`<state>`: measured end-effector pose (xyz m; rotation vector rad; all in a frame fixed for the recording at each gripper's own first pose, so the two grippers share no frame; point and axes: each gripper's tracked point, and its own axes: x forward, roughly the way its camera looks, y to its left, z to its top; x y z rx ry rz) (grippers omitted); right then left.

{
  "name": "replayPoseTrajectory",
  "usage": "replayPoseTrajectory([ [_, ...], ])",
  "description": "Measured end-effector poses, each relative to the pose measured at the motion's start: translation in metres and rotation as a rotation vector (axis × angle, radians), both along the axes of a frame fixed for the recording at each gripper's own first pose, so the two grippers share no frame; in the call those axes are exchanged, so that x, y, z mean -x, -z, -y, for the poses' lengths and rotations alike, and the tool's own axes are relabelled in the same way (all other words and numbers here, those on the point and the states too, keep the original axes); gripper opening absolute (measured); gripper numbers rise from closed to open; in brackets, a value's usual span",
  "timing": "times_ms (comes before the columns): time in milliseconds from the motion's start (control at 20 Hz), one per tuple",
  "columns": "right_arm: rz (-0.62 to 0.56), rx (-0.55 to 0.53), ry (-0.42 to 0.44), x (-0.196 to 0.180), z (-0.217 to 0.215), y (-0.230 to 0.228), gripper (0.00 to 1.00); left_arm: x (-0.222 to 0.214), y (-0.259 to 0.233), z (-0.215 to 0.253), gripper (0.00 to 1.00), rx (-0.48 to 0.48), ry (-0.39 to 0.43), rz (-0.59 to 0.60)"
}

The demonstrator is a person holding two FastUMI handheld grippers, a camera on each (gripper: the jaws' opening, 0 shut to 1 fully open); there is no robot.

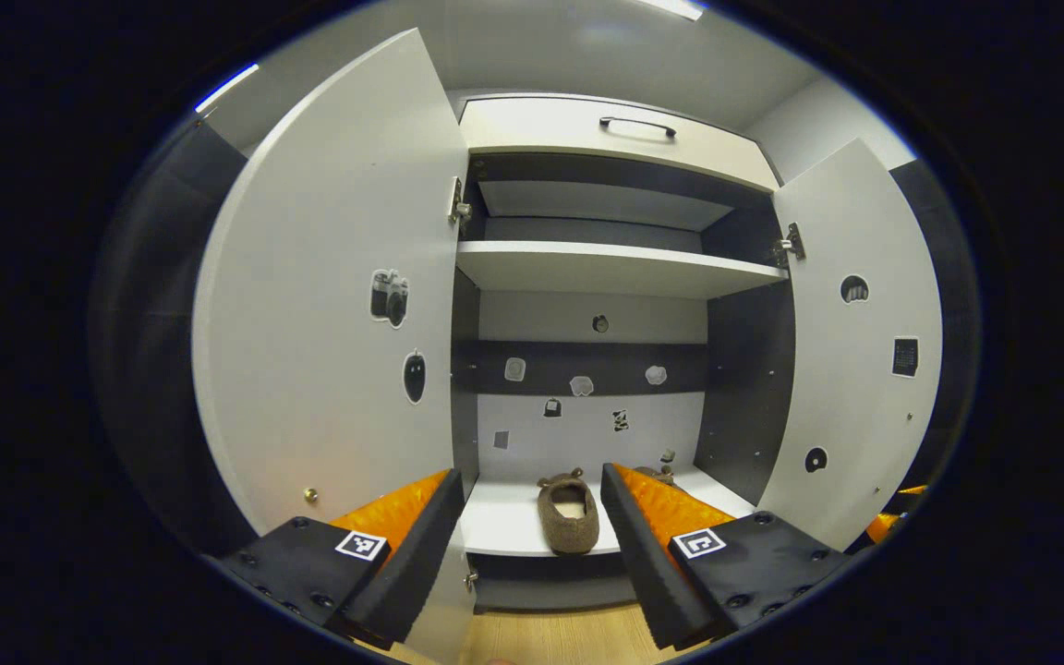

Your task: Grab one shoe with the right hand and put it into the shoe cabinet, grab the other shoe with the left hand and put it into the shoe cabinet; then close the right door with the right hand and the left door with the left hand.

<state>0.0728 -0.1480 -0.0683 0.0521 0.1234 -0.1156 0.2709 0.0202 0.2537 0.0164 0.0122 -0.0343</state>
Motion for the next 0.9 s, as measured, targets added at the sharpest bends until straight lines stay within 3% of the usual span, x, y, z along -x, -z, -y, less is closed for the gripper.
replayPoseTrajectory([
  [100, 0.002, -0.003, -0.013, 0.002, -0.012, -0.001, 0.89, 0.018, 0.001, -0.009, 0.99, 0.015, -0.002, -0.001],
  [300, 0.008, -0.015, -0.022, 0.001, -0.035, -0.001, 0.89, 0.050, 0.000, -0.036, 0.96, 0.002, -0.021, 0.021],
  [500, 0.020, -0.020, -0.023, -0.003, -0.059, 0.000, 0.89, 0.080, 0.010, -0.053, 0.94, 0.027, 0.011, 0.005],
  [700, 0.027, -0.017, -0.053, -0.007, -0.090, 0.000, 0.89, 0.103, 0.008, -0.081, 0.98, 0.028, -0.013, 0.018],
  [750, 0.028, -0.015, -0.067, -0.009, -0.099, 0.001, 0.98, 0.107, 0.008, -0.088, 0.96, 0.039, -0.014, 0.018],
  [800, 0.026, -0.017, -0.085, -0.011, -0.109, 0.002, 0.89, 0.109, 0.009, -0.097, 0.94, 0.044, -0.022, 0.017],
  [900, 0.016, -0.074, -0.197, -0.012, -0.152, 0.004, 0.90, 0.116, 0.014, -0.118, 0.94, 0.042, -0.051, 0.012],
])
